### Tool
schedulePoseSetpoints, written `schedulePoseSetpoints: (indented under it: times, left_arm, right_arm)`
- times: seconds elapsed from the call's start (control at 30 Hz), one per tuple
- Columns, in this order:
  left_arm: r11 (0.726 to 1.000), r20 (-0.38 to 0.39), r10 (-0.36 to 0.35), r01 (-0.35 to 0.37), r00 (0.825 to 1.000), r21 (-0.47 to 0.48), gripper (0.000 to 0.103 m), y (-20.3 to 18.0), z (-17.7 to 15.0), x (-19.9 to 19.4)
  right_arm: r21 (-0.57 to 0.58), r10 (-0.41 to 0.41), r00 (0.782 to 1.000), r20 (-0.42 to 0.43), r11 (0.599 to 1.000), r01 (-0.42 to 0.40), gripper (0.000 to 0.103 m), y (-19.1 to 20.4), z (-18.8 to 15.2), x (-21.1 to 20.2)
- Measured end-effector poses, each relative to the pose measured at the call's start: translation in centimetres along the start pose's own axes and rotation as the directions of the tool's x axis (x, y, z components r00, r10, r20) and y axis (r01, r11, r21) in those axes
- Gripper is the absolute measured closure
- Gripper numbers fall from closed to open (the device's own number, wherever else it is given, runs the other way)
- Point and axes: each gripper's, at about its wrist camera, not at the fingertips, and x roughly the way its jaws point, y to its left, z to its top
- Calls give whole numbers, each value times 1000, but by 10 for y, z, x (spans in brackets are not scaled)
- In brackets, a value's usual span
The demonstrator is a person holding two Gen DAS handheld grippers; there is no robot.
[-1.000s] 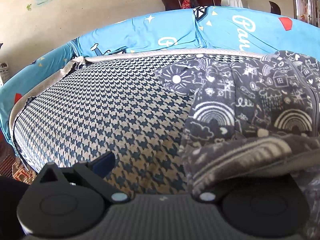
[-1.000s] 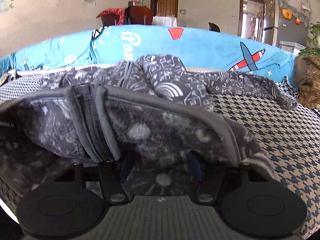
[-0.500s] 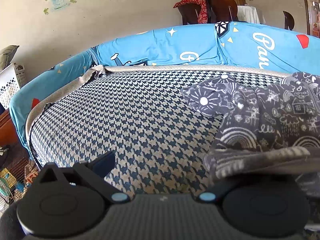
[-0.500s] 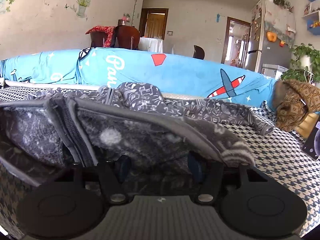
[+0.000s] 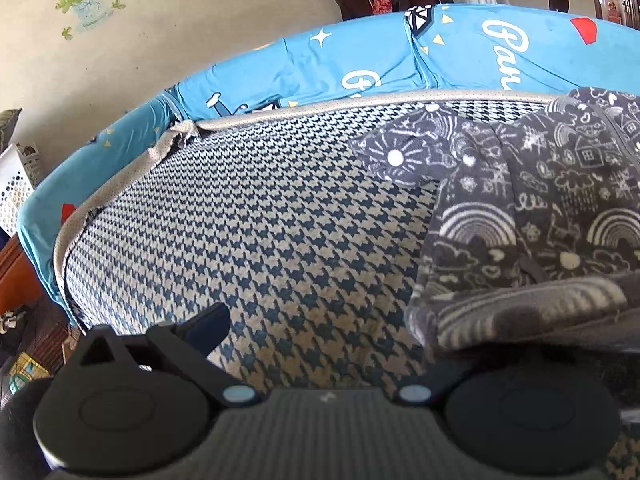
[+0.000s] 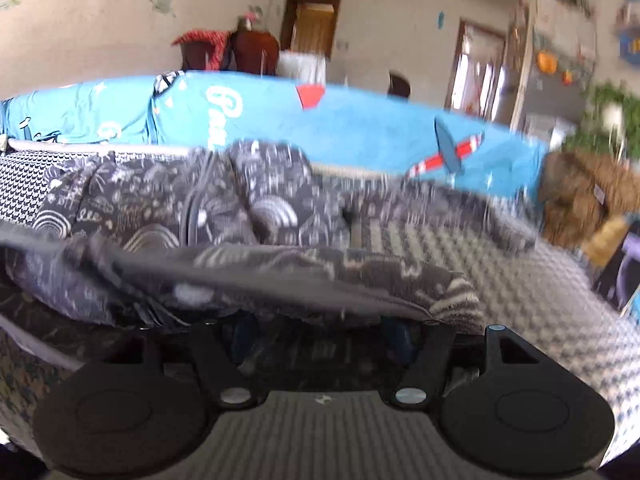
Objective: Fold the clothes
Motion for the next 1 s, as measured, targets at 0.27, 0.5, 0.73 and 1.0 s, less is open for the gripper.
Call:
schedulePoseSetpoints:
  times: [0.27, 0.5, 0.73, 1.0]
  left_arm:
    - [998, -48, -62, 63, 997, 23, 0, -3, -14, -6]
    - [994, -136, -97, 102, 986, 32, 0, -4, -26, -4]
    - [986, -125, -133, 144, 983, 86, 0, -10, -42, -22]
    - [970, -161, -203, 221, 966, 103, 0, -10, -59, -37]
  right_arm:
    - [66, 87, 988, -124, 995, -79, 35, -5, -14, -2]
    - [93, 150, 970, -189, 986, -135, 34, -6, -25, -17]
    - [57, 305, 937, -172, 952, -300, 33, 6, -34, -46]
    - [23, 478, 871, -116, 878, -478, 33, 20, -37, -72]
